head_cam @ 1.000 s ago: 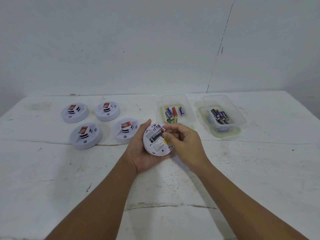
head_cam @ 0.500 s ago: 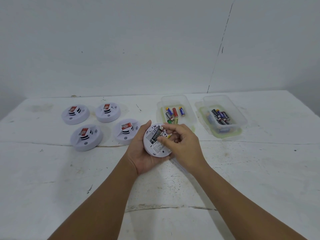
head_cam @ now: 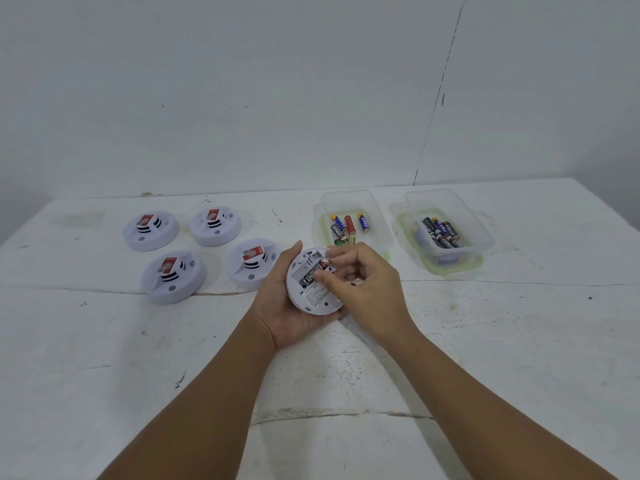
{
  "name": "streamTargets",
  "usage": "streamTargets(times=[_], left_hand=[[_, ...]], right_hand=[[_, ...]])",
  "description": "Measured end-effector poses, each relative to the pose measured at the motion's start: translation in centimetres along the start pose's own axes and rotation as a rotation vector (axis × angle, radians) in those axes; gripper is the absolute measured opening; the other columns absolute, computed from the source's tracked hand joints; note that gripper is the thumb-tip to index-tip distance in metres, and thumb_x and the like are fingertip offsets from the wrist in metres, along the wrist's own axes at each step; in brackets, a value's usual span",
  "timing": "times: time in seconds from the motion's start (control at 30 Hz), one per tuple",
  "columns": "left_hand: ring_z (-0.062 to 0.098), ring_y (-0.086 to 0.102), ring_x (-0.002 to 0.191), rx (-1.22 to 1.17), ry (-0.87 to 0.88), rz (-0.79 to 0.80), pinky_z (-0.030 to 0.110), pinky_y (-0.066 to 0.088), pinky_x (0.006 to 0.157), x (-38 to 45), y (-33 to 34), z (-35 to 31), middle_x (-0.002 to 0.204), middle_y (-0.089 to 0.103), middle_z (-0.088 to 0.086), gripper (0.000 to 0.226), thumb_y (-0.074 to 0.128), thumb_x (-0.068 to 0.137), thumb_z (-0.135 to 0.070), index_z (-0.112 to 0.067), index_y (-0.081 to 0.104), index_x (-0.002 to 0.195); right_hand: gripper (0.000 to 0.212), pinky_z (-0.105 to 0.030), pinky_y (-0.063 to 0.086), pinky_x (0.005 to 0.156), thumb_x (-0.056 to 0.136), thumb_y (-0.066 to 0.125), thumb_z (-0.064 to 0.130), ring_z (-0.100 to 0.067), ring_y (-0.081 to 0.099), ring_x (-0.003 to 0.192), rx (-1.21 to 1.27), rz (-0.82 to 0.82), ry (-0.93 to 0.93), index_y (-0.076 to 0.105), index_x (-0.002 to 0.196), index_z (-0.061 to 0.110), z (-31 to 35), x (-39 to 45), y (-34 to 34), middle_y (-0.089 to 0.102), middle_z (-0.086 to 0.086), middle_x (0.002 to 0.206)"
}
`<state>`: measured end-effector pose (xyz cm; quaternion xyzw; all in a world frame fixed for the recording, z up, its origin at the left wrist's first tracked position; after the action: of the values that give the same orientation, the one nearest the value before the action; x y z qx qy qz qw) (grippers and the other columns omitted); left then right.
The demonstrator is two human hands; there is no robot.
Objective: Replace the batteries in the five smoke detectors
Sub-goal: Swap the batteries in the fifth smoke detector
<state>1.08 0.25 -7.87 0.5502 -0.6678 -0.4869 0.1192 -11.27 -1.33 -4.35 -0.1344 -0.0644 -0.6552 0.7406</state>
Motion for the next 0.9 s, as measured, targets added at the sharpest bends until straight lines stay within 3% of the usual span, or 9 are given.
streamTargets(times=[0.1, 0.23, 0.37, 0.43, 0.53, 0.73, 0.9], left_hand=[[0.036, 0.070, 0.115, 0.001, 0.000, -0.011, 0.054, 0.056, 0.095, -0.03, 0.07, 0.05, 0.131, 0.068, 0.020, 0.059, 0.052, 0.098, -0.059, -0.009, 0.079, 0.113], [0.036, 0.067, 0.121, -0.006, -0.009, -0.008, 0.055, 0.047, 0.107, -0.23, 0.16, 0.12, 0.139, 0.064, 0.019, 0.059, 0.054, 0.097, -0.059, -0.008, 0.077, 0.118], [0.035, 0.060, 0.132, -0.006, -0.004, -0.001, 0.056, 0.043, 0.112, -0.14, 0.23, 0.10, 0.147, 0.058, 0.018, 0.065, 0.055, 0.097, -0.059, -0.010, 0.063, 0.139], [0.035, 0.061, 0.130, -0.012, -0.006, 0.004, 0.055, 0.049, 0.108, -0.20, 0.34, 0.07, 0.146, 0.059, 0.019, 0.065, 0.054, 0.098, -0.060, -0.009, 0.065, 0.136], [0.034, 0.062, 0.129, -0.016, -0.008, 0.006, 0.054, 0.049, 0.107, -0.26, 0.30, 0.03, 0.145, 0.060, 0.019, 0.064, 0.052, 0.099, -0.060, -0.007, 0.068, 0.133], [0.035, 0.065, 0.126, -0.018, -0.009, 0.018, 0.054, 0.055, 0.099, 0.01, 0.19, -0.01, 0.144, 0.061, 0.019, 0.066, 0.050, 0.099, -0.061, -0.006, 0.074, 0.125], [0.035, 0.060, 0.131, -0.016, -0.008, 0.020, 0.055, 0.044, 0.111, 0.08, -0.01, -0.03, 0.148, 0.057, 0.018, 0.067, 0.053, 0.098, -0.060, -0.005, 0.068, 0.133]], right_hand=[[0.029, -0.027, 0.059, 0.072, 0.081, 0.088, 0.006, -0.008, 0.072, 0.085, 0.091, 0.025, 0.041, 0.062, 0.090, 0.014, 0.17, 0.11, 0.07, 0.076, 0.006, 0.105], [0.043, -0.034, 0.061, 0.071, 0.082, 0.088, 0.014, -0.013, 0.064, 0.072, 0.039, 0.065, 0.039, 0.068, 0.113, 0.035, 0.67, 0.41, 0.18, 0.073, 0.005, 0.096], [0.027, -0.031, 0.058, 0.070, 0.083, 0.088, 0.019, -0.011, 0.061, 0.072, 0.003, 0.070, 0.043, 0.078, 0.106, 0.030, 0.46, 0.49, 0.30, 0.073, 0.003, 0.084], [0.027, -0.025, 0.059, 0.071, 0.081, 0.090, 0.020, -0.008, 0.065, 0.073, 0.009, 0.041, 0.067, 0.078, 0.105, 0.026, 0.33, 0.44, 0.21, 0.074, 0.003, 0.081], [0.031, -0.024, 0.060, 0.076, 0.081, 0.089, 0.017, -0.006, 0.067, 0.076, -0.004, 0.050, 0.077, 0.079, 0.110, 0.022, 0.16, 0.37, 0.12, 0.075, 0.005, 0.082], [0.030, -0.036, 0.060, 0.085, 0.087, 0.082, 0.011, -0.006, 0.065, 0.081, -0.078, 0.072, 0.031, 0.077, 0.116, 0.020, 0.05, 0.40, -0.04, 0.073, 0.007, 0.091], [0.026, -0.036, 0.060, 0.089, 0.084, 0.086, 0.017, -0.004, 0.067, 0.085, -0.071, 0.062, 0.054, 0.079, 0.109, 0.022, -0.15, 0.53, -0.07, 0.073, 0.015, 0.096]])
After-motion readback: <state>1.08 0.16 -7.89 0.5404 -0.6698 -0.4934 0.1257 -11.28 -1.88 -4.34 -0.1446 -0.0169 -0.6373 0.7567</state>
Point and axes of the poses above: each hand's wrist, its own x-axis towards the middle knuckle, its own y-axis out of the palm, z = x × y, the point moved 6 cm from there along x, towards the middle knuckle
